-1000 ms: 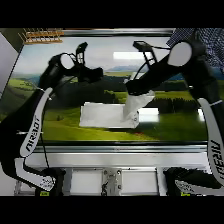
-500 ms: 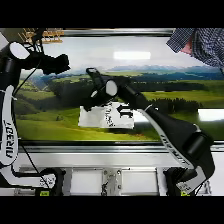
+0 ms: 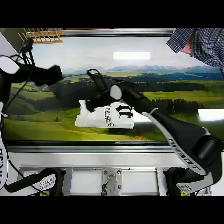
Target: Fold the clothes and pants, and hang the long-sleeved shirts on hangers.
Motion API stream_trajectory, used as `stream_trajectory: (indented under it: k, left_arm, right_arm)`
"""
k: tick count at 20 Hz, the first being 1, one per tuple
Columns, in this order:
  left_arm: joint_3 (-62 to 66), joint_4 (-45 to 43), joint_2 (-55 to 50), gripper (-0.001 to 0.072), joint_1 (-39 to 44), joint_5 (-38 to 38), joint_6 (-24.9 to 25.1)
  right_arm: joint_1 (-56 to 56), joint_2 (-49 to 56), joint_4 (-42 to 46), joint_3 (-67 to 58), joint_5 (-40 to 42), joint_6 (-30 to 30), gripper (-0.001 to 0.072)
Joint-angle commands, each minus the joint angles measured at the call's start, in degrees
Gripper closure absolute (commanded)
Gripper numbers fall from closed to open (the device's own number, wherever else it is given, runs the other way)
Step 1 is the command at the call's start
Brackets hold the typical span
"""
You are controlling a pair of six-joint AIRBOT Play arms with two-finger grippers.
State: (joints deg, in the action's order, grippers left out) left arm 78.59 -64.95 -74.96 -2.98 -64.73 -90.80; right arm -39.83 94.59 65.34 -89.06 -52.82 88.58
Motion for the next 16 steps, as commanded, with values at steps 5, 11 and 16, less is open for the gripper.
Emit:
stream_trajectory:
  k: [5, 11, 16]
  left_arm:
    - [-23.2, 0.2, 8.9, 0.0702, 8.7, 7.4, 1.4]
    - [-25.1, 0.2, 8.9, 0.0702, 14.0, 9.0, 1.4]
    - [-25.1, 0.3, 9.0, 0.0702, 15.0, 10.1, 0.8]
  right_arm:
    - [25.5, -14.3, 4.5, 32.7, -7.2, -0.4, 0.0093]
    - [35.0, -11.2, -24.1, 42.0, 4.0, -17.0, 0.0093]
    - [32.5, -4.3, -49.0, 41.9, 4.2, -33.2, 0.0097]
